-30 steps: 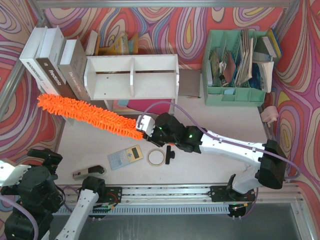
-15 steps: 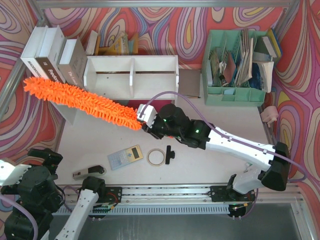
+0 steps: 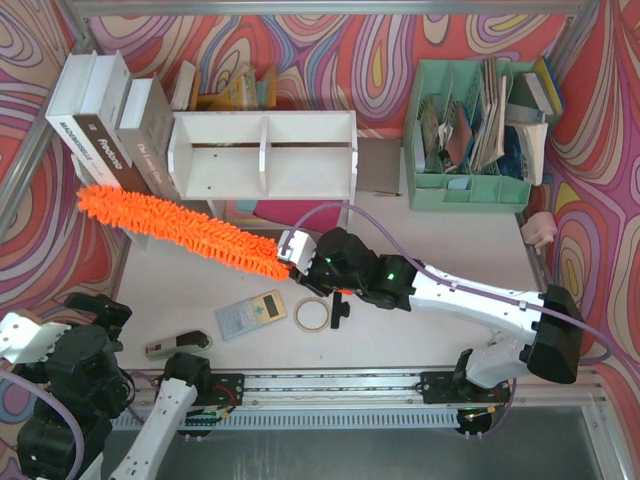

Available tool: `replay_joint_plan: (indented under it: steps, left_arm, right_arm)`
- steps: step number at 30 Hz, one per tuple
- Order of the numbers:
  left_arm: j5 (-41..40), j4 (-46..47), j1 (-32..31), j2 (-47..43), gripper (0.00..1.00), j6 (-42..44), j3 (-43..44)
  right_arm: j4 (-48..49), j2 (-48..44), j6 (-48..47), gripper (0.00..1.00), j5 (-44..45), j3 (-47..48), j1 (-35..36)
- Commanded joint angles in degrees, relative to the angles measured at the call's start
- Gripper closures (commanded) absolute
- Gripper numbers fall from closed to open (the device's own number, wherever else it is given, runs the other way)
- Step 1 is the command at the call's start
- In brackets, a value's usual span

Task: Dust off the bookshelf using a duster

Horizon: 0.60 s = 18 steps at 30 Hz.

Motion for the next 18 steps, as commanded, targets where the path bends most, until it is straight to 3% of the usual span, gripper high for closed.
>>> replay_joint_plan:
  steps: [1,11,18]
  left_arm:
    - [0.57,0.75,-0.36,0.07,0.02,-0.55,-0.86]
    - [0.25,0.02,-0.36,-0.51,0.01,-0.53,-0.34]
    - [0.09,0.05,-0.44,-0.65,0.02,-0.29,-0.63]
  right_arm:
    - [3.29,-0.14,2.54,1.00,3.52,1.38,1.64]
    - [1.72,-2.90,0.37,1.00,5.57,9.73,2.84]
    - [1.11,-3.36,0.77,1.00,6.31,10.54,2.85]
